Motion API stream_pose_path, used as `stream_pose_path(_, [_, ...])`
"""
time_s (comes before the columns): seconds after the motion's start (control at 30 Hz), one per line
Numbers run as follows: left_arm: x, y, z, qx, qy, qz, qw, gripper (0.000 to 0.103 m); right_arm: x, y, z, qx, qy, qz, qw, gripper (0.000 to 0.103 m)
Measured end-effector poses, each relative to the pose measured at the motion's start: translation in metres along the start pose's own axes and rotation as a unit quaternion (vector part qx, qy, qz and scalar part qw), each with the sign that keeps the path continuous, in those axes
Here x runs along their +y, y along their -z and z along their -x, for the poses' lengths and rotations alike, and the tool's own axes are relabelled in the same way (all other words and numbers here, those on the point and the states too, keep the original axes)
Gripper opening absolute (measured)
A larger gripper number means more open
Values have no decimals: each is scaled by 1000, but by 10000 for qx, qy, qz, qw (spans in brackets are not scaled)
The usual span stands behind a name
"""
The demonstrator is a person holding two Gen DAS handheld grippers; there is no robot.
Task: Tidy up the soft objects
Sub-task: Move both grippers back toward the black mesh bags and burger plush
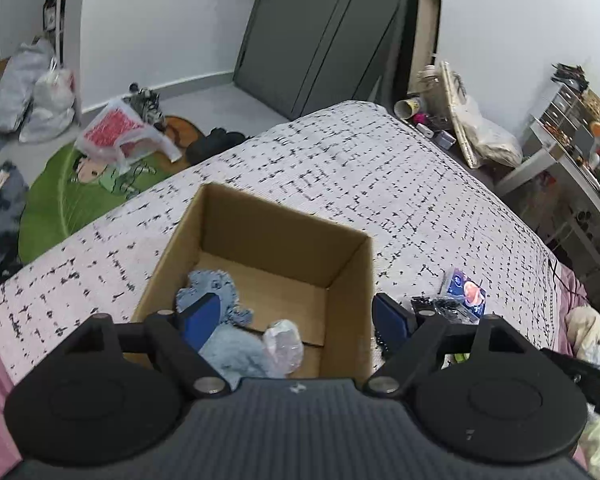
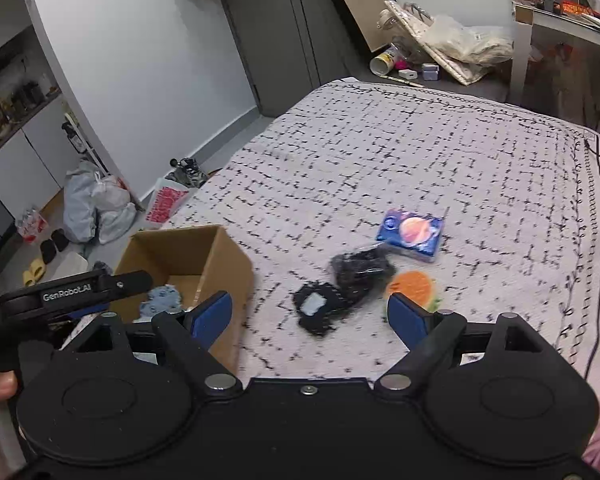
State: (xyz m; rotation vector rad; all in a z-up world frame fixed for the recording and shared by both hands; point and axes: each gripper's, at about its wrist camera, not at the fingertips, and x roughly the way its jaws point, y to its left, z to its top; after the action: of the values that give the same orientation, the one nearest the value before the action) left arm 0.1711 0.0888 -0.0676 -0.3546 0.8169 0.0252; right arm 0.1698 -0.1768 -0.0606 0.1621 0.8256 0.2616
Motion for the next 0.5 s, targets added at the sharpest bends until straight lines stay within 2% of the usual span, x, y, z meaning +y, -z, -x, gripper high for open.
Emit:
stream_pose_path(0.23, [-28,4,8,-257,41,-523,9983,82,-29,-7,1,-102,-13,-123,9999,87])
stream_pose_path(0.5, [-51,12,6,-347,48,-775,9964,82,-58,13,-23,-161,-249,-465,9985,93])
